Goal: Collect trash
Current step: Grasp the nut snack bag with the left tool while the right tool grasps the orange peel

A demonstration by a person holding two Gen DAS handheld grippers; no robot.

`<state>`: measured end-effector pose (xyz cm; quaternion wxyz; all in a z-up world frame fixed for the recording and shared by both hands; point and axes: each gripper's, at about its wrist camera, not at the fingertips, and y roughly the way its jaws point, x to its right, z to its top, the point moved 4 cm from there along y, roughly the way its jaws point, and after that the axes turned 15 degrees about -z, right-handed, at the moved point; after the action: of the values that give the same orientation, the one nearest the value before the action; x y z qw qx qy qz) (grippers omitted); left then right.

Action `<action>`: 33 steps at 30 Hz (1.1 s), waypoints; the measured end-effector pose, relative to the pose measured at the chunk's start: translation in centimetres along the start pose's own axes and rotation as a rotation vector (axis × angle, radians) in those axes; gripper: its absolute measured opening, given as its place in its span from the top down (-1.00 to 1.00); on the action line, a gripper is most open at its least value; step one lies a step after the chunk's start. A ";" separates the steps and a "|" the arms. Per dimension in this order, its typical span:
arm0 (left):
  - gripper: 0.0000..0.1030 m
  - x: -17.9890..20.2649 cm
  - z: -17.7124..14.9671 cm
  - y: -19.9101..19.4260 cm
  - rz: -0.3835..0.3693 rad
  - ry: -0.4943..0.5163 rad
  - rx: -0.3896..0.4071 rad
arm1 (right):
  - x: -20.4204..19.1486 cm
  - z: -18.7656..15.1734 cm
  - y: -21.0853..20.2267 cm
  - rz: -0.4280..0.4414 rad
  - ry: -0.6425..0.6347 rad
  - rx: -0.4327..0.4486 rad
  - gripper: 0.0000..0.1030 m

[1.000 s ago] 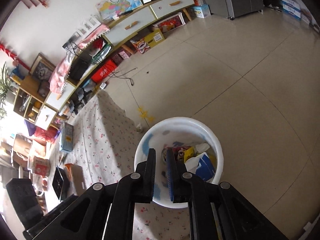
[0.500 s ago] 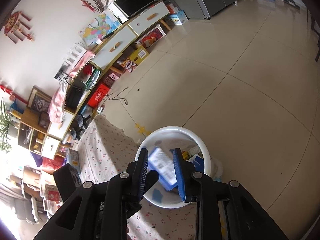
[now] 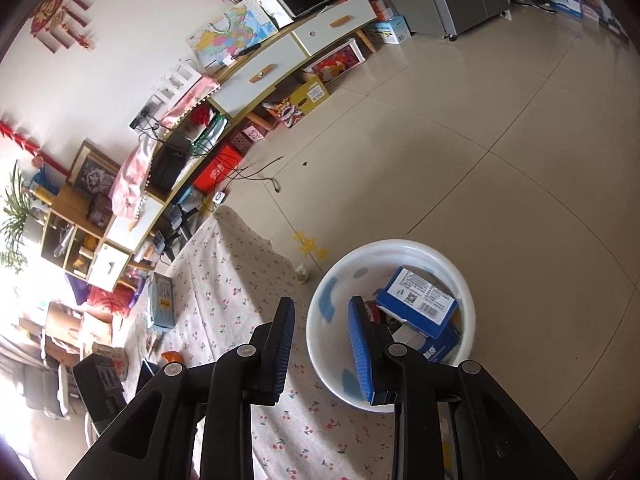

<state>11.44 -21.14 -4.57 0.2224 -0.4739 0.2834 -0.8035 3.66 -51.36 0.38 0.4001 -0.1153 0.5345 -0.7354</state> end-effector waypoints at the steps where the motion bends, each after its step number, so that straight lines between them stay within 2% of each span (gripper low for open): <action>1: -0.43 -1.0 0.3 -1.1 0.019 -0.011 0.015 | -0.8 -0.2 0.1 0.011 -0.014 -0.008 0.42; 5: -0.43 -4.9 1.9 -5.6 0.088 -0.071 0.078 | -5.6 -1.8 0.6 0.074 -0.134 -0.054 0.30; 9: -0.43 -8.3 3.1 -9.5 0.222 -0.095 0.105 | -10.5 -3.8 0.8 0.136 -0.248 -0.075 0.27; 12: -0.43 -11.7 3.8 -12.3 0.318 -0.113 0.108 | -13.4 -4.9 1.2 0.141 -0.299 -0.077 0.23; 15: -0.43 -14.7 4.0 -14.1 0.371 -0.143 0.108 | -15.9 -6.1 2.1 0.139 -0.361 -0.095 0.23; 19: -0.43 -17.8 4.1 -15.4 0.373 -0.204 0.127 | -18.9 -7.8 3.5 0.123 -0.436 -0.117 0.22; 24: -0.43 -19.7 5.0 -14.9 0.387 -0.214 0.107 | -22.1 -9.7 5.6 0.105 -0.507 -0.148 0.22; 33: -0.43 -22.0 6.6 -14.0 0.317 -0.274 0.125 | -25.8 -12.0 8.8 0.090 -0.611 -0.184 0.22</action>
<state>25.96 1.36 -6.67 0.4112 -0.5134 0.2714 -0.7027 17.44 -25.59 -5.46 0.5622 -0.3427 0.4587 -0.5968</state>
